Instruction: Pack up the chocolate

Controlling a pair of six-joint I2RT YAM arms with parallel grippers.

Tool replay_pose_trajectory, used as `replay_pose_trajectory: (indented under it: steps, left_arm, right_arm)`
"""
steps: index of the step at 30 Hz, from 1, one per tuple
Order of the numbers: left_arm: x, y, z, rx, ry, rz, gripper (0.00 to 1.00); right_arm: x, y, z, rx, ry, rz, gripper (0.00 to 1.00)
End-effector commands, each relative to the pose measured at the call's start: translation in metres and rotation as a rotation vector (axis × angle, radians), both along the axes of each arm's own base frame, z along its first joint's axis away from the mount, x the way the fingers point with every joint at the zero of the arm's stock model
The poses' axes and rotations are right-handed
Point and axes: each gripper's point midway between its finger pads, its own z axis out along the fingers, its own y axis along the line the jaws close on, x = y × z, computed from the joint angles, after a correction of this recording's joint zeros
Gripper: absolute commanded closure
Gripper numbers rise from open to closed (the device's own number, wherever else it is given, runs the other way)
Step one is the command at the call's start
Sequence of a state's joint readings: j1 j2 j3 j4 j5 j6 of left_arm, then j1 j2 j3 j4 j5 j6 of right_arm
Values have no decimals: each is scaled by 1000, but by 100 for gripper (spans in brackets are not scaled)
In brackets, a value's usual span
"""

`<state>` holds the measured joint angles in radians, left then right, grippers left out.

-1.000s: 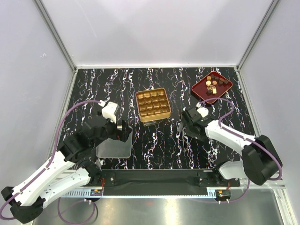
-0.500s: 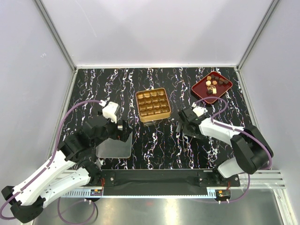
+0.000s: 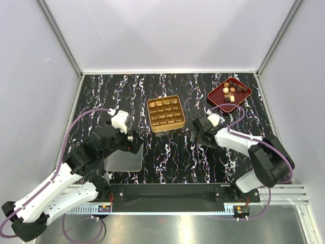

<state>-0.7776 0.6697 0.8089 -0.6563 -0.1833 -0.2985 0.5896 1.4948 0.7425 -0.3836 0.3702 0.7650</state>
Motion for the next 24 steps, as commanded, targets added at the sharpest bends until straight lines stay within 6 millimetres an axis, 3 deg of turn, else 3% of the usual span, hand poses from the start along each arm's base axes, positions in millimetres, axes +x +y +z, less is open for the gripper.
replay_pose_trajectory:
  steps: [1, 8, 19, 24]
  left_arm:
    - [5, -5, 13, -28, -49, -10, 1]
    - [4, -4, 16, -37, -57, -11, 1]
    - [3, -4, 17, -42, -62, -11, 1]
    - [4, -4, 16, -39, -61, -12, 1]
  right_arm:
    - [-5, 4, -15, -4, 40, 12, 8]
    - [-8, 0, -22, -40, 78, 5, 10]
    - [-4, -6, -21, -79, 76, -16, 1]
    - [-3, -1, -26, -75, 97, 1, 5]
